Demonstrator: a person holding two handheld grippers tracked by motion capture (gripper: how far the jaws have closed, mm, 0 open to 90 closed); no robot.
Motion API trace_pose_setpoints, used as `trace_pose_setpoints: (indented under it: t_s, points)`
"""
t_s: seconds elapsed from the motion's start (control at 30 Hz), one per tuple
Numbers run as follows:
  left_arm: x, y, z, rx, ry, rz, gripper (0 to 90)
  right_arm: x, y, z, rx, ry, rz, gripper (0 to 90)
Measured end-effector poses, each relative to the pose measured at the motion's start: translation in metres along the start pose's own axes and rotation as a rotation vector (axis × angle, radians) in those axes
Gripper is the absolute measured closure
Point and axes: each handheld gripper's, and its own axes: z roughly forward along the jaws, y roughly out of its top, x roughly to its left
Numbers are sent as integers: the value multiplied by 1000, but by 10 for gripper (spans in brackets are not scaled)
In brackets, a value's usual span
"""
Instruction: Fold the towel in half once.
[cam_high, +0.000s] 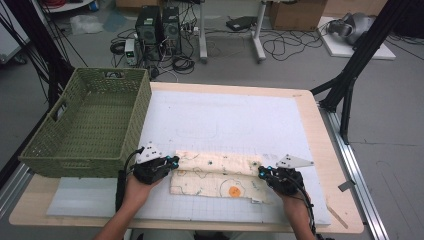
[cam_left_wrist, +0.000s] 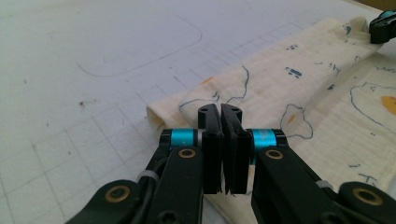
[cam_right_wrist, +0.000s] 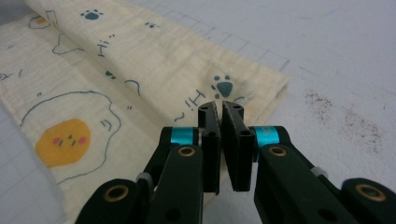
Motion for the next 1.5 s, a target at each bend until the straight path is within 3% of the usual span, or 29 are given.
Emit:
trace_pose_setpoints:
  t_s: [0.27,0.37,0.47,0.53,0.57,0.6,0.7,0.77,0.83,1.0,1.13,1.4,1.5]
  points:
    - [-5,-8,-9,27,-14,12,863,7,-4,-9,5,31,-29,858]
    - [-8,-13,-11,39,-25,9,856,8,-7,-13,6,43,-17,830]
    - [-7,-16,-13,40,-28,-9,767,7,-9,-16,8,47,-8,766]
    - [-3,-13,-18,9,-25,-59,591,5,-9,-22,-25,41,16,724]
    - [0,-11,-21,-12,-43,-77,533,3,-9,-27,-49,38,32,719]
    - [3,-10,-24,-34,-56,-84,522,1,-8,-32,-75,33,49,708]
    - [12,-7,-31,-71,-25,-102,513,-8,-8,-42,-145,4,100,684]
    - [18,-6,-32,-81,-7,-120,512,-12,-8,-42,-158,-7,132,663]
    - [23,-4,-33,-86,-3,-128,513,-12,-7,-39,-158,-10,139,641]
    - [24,-1,-33,-99,1,-124,510,-6,-5,-29,-126,-16,103,609]
    - [24,-1,-31,-95,-14,-128,502,-7,-7,-24,-112,-34,120,600]
    - [24,-3,-15,-21,-12,-140,514,1,-7,-10,-47,-9,85,640]
    - [22,-3,-7,-5,-17,-141,515,4,-7,-1,-20,-21,77,715]
